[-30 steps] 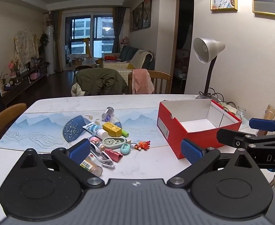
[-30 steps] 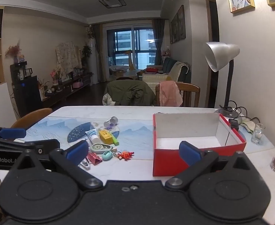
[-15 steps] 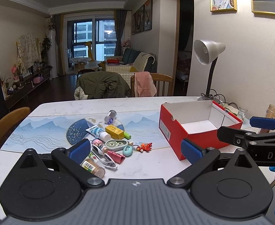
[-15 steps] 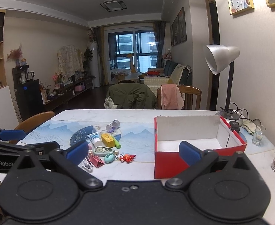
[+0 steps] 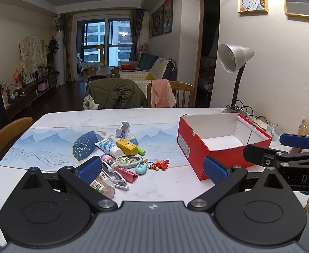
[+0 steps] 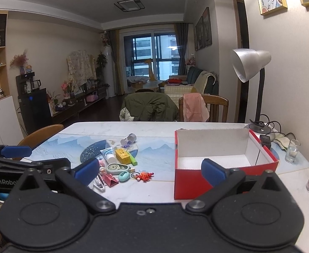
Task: Organize rigid objects
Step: 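Move both tools toward the pile of small items on the mat, then grasp the toothpick jar with the left tool while the right tool grasps the teal sharpener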
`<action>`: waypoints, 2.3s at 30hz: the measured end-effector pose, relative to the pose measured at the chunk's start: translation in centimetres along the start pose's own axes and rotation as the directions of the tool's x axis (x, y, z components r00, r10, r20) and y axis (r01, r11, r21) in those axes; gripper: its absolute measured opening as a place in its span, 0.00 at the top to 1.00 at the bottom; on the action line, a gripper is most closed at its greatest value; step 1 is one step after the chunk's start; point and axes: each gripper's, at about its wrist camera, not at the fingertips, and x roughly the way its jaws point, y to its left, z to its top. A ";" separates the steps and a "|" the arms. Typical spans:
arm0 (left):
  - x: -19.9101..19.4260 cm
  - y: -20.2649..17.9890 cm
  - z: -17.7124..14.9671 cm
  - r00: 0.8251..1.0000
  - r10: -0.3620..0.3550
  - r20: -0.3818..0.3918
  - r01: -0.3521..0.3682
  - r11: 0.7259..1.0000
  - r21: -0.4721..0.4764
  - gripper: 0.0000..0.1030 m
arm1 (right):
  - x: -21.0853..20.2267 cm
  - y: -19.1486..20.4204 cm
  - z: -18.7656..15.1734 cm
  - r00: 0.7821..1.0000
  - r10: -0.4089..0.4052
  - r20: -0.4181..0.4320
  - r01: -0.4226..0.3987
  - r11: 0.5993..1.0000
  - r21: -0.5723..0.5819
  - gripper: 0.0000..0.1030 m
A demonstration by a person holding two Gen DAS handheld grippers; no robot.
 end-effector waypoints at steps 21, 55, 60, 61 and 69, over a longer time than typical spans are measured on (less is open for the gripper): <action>6.8 7.4 -0.4 0.998 -0.010 -0.057 0.009 1.000 -0.021 0.00 | 7.0 2.6 1.2 0.996 0.011 -0.085 -0.013 0.999 -0.030 0.01; 21.6 15.1 -6.9 0.942 -0.133 -0.310 0.169 0.981 0.094 0.01 | 29.5 7.5 -3.0 0.883 -0.001 -0.469 -0.025 0.999 -0.048 0.38; 22.1 15.2 -7.0 0.943 -0.142 -0.300 0.182 0.977 0.110 0.01 | 30.7 7.6 -3.3 0.870 0.002 -0.493 -0.018 1.000 -0.026 0.46; 22.1 15.2 -7.1 0.943 -0.146 -0.299 0.187 0.976 0.113 0.01 | 30.8 7.6 -3.3 0.867 0.004 -0.498 -0.016 1.000 -0.020 0.46; 22.3 15.1 -7.1 0.941 -0.170 -0.291 0.210 0.971 0.113 0.11 | 31.6 7.5 -3.4 0.852 0.007 -0.524 0.004 1.000 0.020 0.54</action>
